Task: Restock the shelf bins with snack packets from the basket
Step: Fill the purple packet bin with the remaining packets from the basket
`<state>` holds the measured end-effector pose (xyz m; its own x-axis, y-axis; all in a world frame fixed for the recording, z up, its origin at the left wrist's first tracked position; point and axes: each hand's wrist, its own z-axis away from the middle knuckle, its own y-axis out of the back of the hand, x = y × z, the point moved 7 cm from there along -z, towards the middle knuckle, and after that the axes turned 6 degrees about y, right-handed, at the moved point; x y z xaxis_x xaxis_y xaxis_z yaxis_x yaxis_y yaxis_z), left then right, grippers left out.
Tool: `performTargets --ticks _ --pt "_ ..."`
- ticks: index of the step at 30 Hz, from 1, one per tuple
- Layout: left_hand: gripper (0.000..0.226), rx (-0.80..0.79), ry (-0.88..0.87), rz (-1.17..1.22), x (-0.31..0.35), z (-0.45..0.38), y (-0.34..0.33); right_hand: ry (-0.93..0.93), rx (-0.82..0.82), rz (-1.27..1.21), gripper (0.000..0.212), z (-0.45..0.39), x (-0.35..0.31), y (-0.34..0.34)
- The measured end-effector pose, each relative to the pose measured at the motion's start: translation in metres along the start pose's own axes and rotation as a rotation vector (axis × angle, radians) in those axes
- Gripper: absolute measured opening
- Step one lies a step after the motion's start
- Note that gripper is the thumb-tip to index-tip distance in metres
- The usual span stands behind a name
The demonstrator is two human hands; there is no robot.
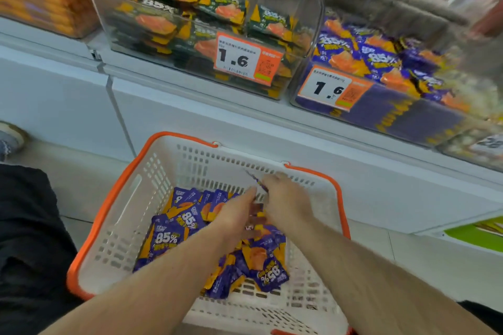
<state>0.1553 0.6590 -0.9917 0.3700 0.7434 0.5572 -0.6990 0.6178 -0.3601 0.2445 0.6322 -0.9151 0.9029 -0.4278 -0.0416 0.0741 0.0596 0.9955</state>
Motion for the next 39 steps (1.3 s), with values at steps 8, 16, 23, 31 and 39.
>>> performTargets --ticks 8,16,23,31,39 --pt "0.024 0.001 -0.411 0.091 0.082 0.042 -0.02 0.237 0.356 0.149 0.041 0.021 -0.038 0.074" --pt "0.022 -0.274 -0.538 0.023 0.139 0.088 -0.062 -0.004 0.683 0.038 0.057 0.04 -0.004 0.156" --pt "0.02 -0.254 -0.634 -0.135 0.17 0.112 -0.102 -0.109 0.833 -0.098 0.052 0.045 0.025 0.184" --pt "0.059 0.713 -1.551 -1.256 0.216 0.119 -0.158 -0.388 0.92 -0.146 0.067 0.03 0.138 0.238" --pt "0.08 0.713 -1.22 -1.678 0.214 0.081 -0.167 -0.658 0.569 -0.133 0.075 -0.004 0.24 0.239"
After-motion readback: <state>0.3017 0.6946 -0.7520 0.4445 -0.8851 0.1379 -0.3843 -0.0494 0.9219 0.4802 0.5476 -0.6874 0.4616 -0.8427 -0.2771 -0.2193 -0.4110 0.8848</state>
